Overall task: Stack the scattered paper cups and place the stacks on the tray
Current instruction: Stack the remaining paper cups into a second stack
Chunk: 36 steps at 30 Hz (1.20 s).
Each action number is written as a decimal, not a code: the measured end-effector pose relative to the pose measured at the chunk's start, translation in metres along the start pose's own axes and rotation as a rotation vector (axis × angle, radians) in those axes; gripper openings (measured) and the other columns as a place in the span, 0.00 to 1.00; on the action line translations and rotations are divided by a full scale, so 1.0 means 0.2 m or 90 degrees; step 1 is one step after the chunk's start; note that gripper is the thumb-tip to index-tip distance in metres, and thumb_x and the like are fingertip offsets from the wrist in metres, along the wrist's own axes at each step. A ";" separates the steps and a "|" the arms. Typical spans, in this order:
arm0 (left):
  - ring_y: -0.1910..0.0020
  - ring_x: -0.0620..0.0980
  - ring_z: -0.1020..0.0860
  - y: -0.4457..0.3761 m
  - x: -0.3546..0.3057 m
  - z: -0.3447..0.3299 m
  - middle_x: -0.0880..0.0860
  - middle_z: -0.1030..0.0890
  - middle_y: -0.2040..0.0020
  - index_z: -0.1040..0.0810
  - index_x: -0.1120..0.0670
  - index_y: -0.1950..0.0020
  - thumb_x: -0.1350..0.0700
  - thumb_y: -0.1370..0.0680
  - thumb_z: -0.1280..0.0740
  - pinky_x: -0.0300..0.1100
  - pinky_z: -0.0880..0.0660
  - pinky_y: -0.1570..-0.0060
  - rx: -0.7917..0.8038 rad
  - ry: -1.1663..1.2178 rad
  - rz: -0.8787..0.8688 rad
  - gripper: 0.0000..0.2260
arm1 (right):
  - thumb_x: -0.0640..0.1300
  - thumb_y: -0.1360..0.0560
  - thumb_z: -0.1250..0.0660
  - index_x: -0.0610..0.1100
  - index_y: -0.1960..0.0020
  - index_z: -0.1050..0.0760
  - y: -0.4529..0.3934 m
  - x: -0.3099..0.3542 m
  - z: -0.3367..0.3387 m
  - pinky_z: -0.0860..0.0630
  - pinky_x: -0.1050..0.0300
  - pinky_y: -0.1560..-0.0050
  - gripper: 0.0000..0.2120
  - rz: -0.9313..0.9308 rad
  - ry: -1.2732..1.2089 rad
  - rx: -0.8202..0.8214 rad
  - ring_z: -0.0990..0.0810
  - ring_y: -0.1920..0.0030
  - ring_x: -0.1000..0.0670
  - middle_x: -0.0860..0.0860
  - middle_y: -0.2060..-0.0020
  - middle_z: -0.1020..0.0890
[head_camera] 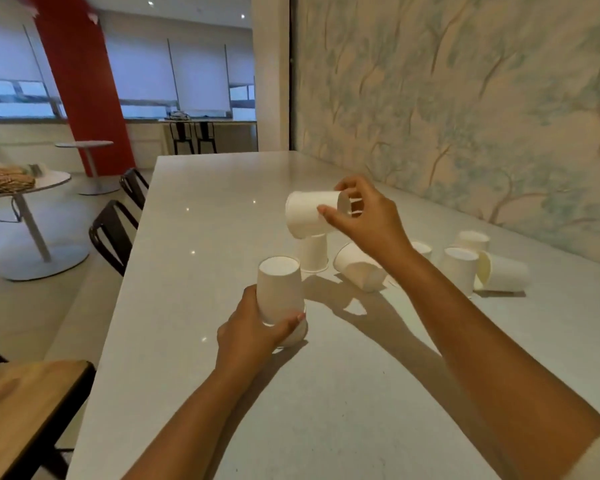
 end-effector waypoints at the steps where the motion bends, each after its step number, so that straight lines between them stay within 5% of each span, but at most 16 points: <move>1: 0.36 0.55 0.29 0.00 0.00 0.00 0.51 0.29 0.33 0.39 0.48 0.33 0.40 0.34 0.30 0.55 0.31 0.36 -0.001 -0.002 0.001 0.34 | 0.54 0.31 0.29 0.53 0.46 0.31 -0.01 0.03 0.03 0.30 0.69 0.61 0.17 0.002 -0.011 -0.005 0.25 0.52 0.52 0.51 0.45 0.23; 8: 0.37 0.55 0.28 -0.01 0.00 0.00 0.50 0.28 0.35 0.38 0.49 0.33 0.38 0.35 0.31 0.55 0.31 0.36 -0.003 -0.028 -0.010 0.35 | 0.57 0.28 0.34 0.52 0.38 0.26 0.04 0.23 0.06 0.32 0.72 0.58 0.20 0.082 0.009 0.037 0.26 0.52 0.57 0.54 0.45 0.21; 14: 0.50 0.46 0.28 -0.04 0.03 -0.01 0.43 0.28 0.47 0.36 0.46 0.36 0.37 0.36 0.30 0.43 0.29 0.49 -0.020 -0.062 -0.033 0.33 | 0.59 0.29 0.34 0.55 0.36 0.28 0.18 0.34 -0.13 0.33 0.62 0.47 0.23 0.179 0.195 0.310 0.27 0.42 0.54 0.54 0.38 0.23; 19: 0.56 0.46 0.24 -0.05 0.05 -0.02 0.43 0.23 0.55 0.33 0.47 0.42 0.38 0.41 0.27 0.48 0.26 0.50 0.004 -0.054 -0.025 0.32 | 0.58 0.28 0.35 0.55 0.35 0.29 0.25 0.30 -0.27 0.31 0.56 0.42 0.23 0.128 0.291 0.346 0.28 0.36 0.49 0.53 0.34 0.27; 22: 0.54 0.46 0.25 -0.04 0.04 -0.02 0.42 0.24 0.53 0.34 0.47 0.40 0.34 0.41 0.28 0.48 0.26 0.48 0.007 -0.089 -0.057 0.35 | 0.59 0.25 0.40 0.54 0.34 0.29 0.25 0.27 -0.26 0.32 0.55 0.40 0.22 0.064 0.211 0.403 0.28 0.35 0.49 0.54 0.33 0.27; 25: 0.44 0.49 0.26 -0.03 0.03 -0.03 0.44 0.25 0.44 0.37 0.45 0.36 0.28 0.44 0.35 0.48 0.29 0.43 0.016 -0.110 -0.069 0.41 | 0.61 0.23 0.47 0.53 0.32 0.33 0.16 0.20 -0.15 0.32 0.52 0.45 0.23 -0.006 0.205 0.304 0.27 0.37 0.47 0.51 0.34 0.27; 28: 0.39 0.51 0.27 -0.02 0.02 -0.02 0.47 0.26 0.37 0.37 0.45 0.34 0.29 0.44 0.37 0.51 0.31 0.39 0.036 -0.088 -0.059 0.41 | 0.60 0.24 0.41 0.50 0.32 0.36 0.07 0.05 -0.05 0.31 0.54 0.54 0.24 -0.067 0.377 0.205 0.24 0.42 0.45 0.47 0.38 0.24; 36: 0.37 0.50 0.28 -0.01 0.01 -0.03 0.47 0.27 0.35 0.38 0.46 0.34 0.30 0.43 0.38 0.48 0.31 0.37 0.051 -0.084 -0.057 0.41 | 0.54 0.31 0.29 0.48 0.28 0.48 0.12 -0.28 -0.16 0.26 0.49 0.47 0.40 -0.224 0.499 0.240 0.28 0.39 0.40 0.42 0.35 0.33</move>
Point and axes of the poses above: each hand's wrist, its own y-axis away from the middle knuckle, its own z-axis out of the back of the hand, x = y × z, the point moved 4 cm from there along -y, towards the middle knuckle
